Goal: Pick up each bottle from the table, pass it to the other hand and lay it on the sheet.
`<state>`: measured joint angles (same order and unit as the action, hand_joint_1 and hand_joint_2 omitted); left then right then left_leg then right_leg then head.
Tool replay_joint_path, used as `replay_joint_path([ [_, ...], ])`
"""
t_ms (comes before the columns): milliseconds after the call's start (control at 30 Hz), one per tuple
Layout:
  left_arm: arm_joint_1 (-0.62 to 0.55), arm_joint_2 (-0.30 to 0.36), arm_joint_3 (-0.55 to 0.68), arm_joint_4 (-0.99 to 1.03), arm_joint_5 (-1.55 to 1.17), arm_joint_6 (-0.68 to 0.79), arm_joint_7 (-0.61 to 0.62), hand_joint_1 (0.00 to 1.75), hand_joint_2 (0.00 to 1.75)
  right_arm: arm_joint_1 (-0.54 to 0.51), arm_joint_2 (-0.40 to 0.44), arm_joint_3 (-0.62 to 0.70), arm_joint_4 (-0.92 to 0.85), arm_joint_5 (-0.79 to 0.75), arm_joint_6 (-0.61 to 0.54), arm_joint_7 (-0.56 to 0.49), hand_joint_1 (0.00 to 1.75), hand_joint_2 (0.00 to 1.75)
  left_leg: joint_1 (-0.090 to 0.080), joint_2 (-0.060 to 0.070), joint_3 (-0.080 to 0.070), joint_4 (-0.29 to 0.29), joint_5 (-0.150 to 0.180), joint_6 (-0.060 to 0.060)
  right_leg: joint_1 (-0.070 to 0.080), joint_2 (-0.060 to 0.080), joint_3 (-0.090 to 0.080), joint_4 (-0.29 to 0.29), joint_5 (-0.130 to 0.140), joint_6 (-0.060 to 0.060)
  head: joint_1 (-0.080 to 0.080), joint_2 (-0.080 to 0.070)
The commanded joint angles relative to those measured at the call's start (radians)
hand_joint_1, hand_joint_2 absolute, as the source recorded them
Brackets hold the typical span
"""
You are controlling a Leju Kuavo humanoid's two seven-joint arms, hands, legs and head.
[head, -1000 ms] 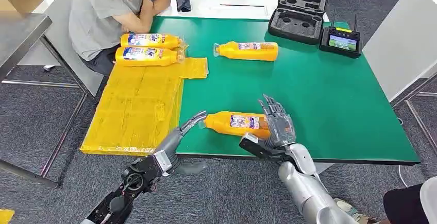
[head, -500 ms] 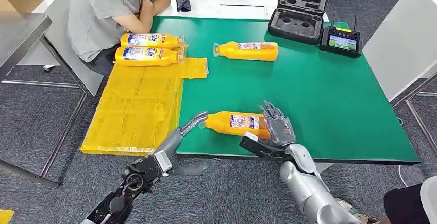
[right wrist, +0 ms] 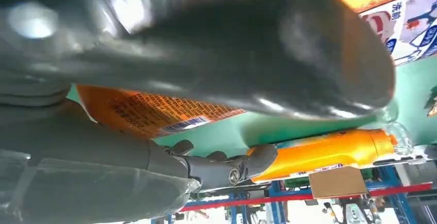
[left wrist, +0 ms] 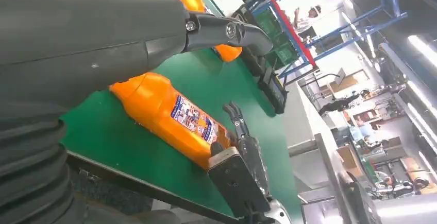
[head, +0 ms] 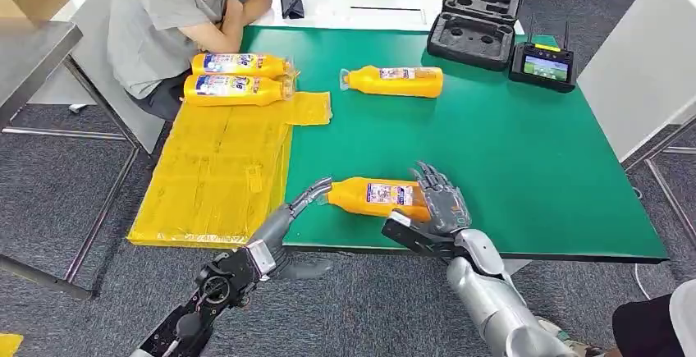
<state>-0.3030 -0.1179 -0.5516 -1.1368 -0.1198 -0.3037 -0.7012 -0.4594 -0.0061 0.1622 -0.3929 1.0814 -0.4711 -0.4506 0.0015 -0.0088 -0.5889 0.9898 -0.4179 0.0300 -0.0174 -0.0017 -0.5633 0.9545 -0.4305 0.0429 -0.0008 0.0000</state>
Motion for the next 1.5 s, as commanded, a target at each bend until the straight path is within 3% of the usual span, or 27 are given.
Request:
replay_joint_path([
  [33, -0.041, 0.001, -0.004, 0.057, -0.007, -0.009, 0.003, 0.00, 1.75, -0.055, -0.021, 0.037, 0.031, 0.053, 0.015, 0.053, 0.00, 0.00, 0.000, 0.001, 0.001, 0.001, -0.001, -0.001, 0.000, 0.000, 0.001, 0.001, 0.000, -0.001, 0.000, 0.000],
  [267, -0.049, -0.006, -0.005, 0.060, -0.009, -0.016, 0.003, 0.00, 1.75, -0.063, -0.032, 0.049, 0.022, 0.096, 0.051, 0.092, 0.00, 0.00, 0.000, 0.001, 0.001, 0.002, -0.001, -0.001, 0.000, 0.001, 0.001, 0.002, -0.001, -0.002, 0.000, 0.000],
  [300, -0.049, -0.006, -0.005, 0.060, -0.009, -0.016, 0.003, 0.00, 1.75, -0.063, -0.032, 0.049, 0.022, 0.096, 0.051, 0.092, 0.00, 1.75, 0.000, 0.002, 0.002, 0.002, -0.002, -0.002, 0.001, 0.001, 0.001, 0.002, -0.002, -0.002, 0.000, 0.000],
  [533, -0.052, -0.009, -0.005, 0.064, -0.006, -0.025, 0.003, 0.00, 1.75, -0.066, -0.043, 0.036, 0.054, 0.096, 0.131, 0.117, 0.00, 1.75, 0.000, 0.001, 0.002, 0.001, -0.001, -0.001, 0.001, 0.000, 0.002, 0.001, -0.001, -0.002, 0.000, 0.000],
  [1133, -0.053, -0.011, -0.015, 0.060, -0.004, -0.031, 0.003, 0.00, 1.75, -0.058, -0.041, 0.011, 0.056, 0.091, 0.133, 0.099, 0.00, 1.75, 0.001, 0.001, 0.002, 0.001, -0.001, -0.001, 0.001, 0.000, 0.002, 0.001, -0.001, -0.002, 0.000, 0.000],
  [1300, -0.056, -0.009, -0.021, 0.062, 0.000, -0.031, 0.003, 0.00, 1.75, -0.049, -0.037, -0.029, 0.056, 0.040, 0.168, 0.042, 0.00, 1.75, 0.001, 0.000, 0.003, 0.001, -0.001, -0.001, 0.001, 0.000, 0.002, 0.000, -0.001, -0.002, 0.000, 0.000],
  [1333, -0.058, -0.010, -0.024, 0.064, 0.003, -0.034, 0.003, 0.00, 1.75, -0.047, -0.040, -0.030, 0.056, 0.040, 0.169, 0.030, 1.40, 1.75, 0.001, 0.001, 0.004, 0.001, -0.002, -0.003, 0.001, 0.000, 0.004, 0.001, -0.002, -0.002, 0.000, 0.000],
  [1367, -0.060, -0.010, -0.025, 0.066, 0.003, -0.034, 0.003, 0.00, 1.75, -0.046, -0.040, -0.036, 0.056, 0.034, 0.166, 0.023, 1.61, 1.75, 0.001, 0.000, 0.003, 0.000, -0.001, -0.002, 0.001, 0.000, 0.003, 0.000, -0.001, -0.001, 0.000, 0.000],
  [1400, -0.060, -0.011, -0.026, 0.067, 0.003, -0.033, 0.003, 0.00, 1.75, -0.045, -0.039, -0.043, 0.056, 0.025, 0.167, 0.015, 1.71, 1.75, 0.001, 0.001, 0.004, 0.001, -0.002, -0.002, 0.001, 0.000, 0.004, 0.001, -0.001, -0.002, 0.000, 0.000],
  [1500, -0.062, -0.012, -0.028, 0.073, 0.004, -0.034, 0.003, 0.00, 1.75, -0.044, -0.038, -0.061, 0.060, 0.001, 0.187, -0.015, 1.75, 1.75, 0.001, 0.000, 0.003, 0.001, -0.001, -0.002, 0.001, -0.001, 0.003, 0.000, -0.001, -0.002, 0.000, 0.000],
])
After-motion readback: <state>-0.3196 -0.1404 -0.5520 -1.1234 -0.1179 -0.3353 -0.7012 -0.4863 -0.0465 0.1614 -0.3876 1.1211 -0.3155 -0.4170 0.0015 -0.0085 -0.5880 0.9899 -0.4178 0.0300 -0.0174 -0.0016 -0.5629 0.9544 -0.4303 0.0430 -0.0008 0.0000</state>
